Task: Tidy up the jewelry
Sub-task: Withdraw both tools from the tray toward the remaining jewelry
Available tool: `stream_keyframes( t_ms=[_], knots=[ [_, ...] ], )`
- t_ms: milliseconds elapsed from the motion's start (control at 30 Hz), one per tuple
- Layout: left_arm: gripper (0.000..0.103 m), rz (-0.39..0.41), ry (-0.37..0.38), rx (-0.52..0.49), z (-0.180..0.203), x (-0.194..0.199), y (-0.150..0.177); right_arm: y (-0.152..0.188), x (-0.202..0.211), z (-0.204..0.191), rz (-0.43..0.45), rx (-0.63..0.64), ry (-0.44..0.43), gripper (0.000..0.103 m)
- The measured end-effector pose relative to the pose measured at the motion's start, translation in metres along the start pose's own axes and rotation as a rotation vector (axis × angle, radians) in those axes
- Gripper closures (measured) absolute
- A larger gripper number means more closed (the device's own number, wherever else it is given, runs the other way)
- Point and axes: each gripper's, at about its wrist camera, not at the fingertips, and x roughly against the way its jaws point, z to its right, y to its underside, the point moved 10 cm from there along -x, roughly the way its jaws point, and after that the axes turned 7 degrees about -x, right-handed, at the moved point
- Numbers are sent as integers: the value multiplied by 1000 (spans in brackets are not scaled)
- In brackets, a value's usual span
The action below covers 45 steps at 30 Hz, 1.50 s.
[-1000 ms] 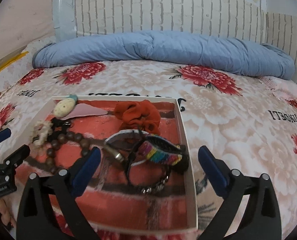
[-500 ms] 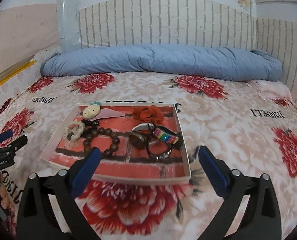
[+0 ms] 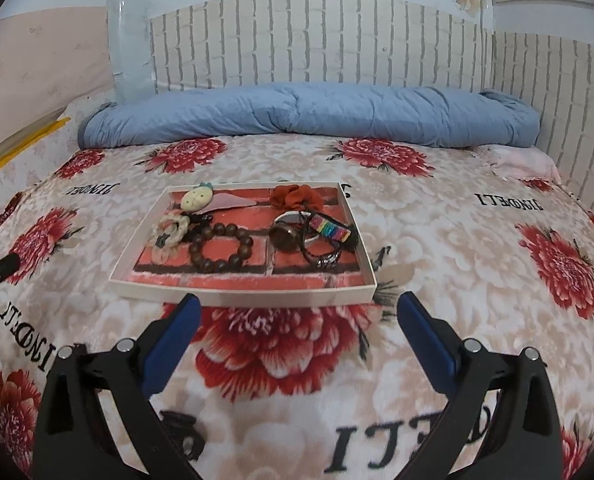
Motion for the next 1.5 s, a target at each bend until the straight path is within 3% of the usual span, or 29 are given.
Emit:
stream_keyframes(
  t_ms=[433,733,800,933,1133,1500],
  knots=[
    [5,15,-52,16,-25,38,17,26,53,-10,30,20,108,7],
    [5,16,-52,-19,-26,50,33,46,64,-18,20,1,118,7],
    [5,0,-45,-20,-25,48,38,52,64,-23,14,16,126,7],
    [5,-30,40,-15,-16,43,49,63,60,-28,-2,3,129,7],
    [5,-48,65,-33,-8,33,62,83,47,-33,-53,-37,106,7],
    [5,-98,81,-25,-3,4,79,111,21,-58,-101,44,104,7]
  ],
)
